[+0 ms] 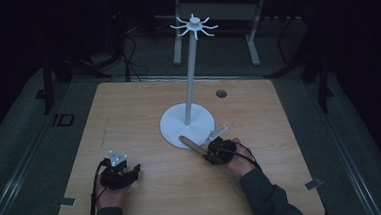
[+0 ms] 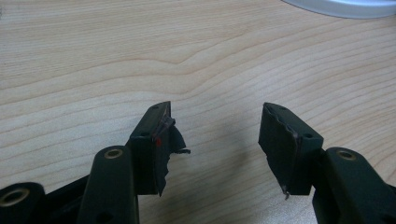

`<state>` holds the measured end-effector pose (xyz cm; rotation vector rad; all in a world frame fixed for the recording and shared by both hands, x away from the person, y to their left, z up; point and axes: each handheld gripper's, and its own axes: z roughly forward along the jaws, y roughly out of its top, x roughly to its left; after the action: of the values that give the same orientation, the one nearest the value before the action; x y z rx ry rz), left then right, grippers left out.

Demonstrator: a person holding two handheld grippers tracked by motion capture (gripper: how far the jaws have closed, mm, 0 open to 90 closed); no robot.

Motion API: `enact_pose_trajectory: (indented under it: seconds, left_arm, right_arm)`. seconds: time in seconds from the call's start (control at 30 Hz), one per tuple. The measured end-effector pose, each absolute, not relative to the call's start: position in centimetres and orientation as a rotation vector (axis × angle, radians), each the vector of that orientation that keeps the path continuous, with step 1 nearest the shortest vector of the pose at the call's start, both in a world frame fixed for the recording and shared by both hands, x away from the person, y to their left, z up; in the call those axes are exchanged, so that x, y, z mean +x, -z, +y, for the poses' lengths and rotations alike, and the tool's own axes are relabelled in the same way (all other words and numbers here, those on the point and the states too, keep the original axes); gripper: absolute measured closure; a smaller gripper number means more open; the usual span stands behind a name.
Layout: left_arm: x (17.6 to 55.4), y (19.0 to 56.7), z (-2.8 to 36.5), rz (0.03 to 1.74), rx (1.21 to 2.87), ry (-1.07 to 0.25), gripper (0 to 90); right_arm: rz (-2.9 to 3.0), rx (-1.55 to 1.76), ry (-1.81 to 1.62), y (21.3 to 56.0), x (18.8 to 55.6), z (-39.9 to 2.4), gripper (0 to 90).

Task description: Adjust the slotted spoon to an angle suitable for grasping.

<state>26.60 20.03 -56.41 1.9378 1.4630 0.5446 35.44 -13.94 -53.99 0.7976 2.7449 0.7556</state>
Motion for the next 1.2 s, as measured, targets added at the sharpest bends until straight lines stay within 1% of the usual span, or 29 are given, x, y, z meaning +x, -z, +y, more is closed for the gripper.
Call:
enact_pose_trajectory:
  seconds: [0.2, 0.3, 0.47, 1.2]
  left_arm:
    - [26.6, 56.4, 20.1, 1.467, 1.934, -0.544, 44.8]
    - [26.6, 56.4, 20.1, 1.464, 1.932, -0.546, 44.8]
    - [26.6, 56.4, 20.1, 1.466, 1.934, -0.546, 44.8]
    - [26.7, 56.4, 20.1, 1.46, 1.942, -0.549, 44.8]
  right_arm:
    - [2.774, 0.81, -0.715, 54.4, 36.3, -13.1, 70.2]
    - [2.794, 0.835, -0.691, 54.7, 36.7, -12.6, 72.8]
    - [2.778, 0.821, -0.715, 54.5, 36.2, -12.7, 73.7]
    - [2.626, 0.799, -0.91, 50.9, 34.9, -14.3, 74.0]
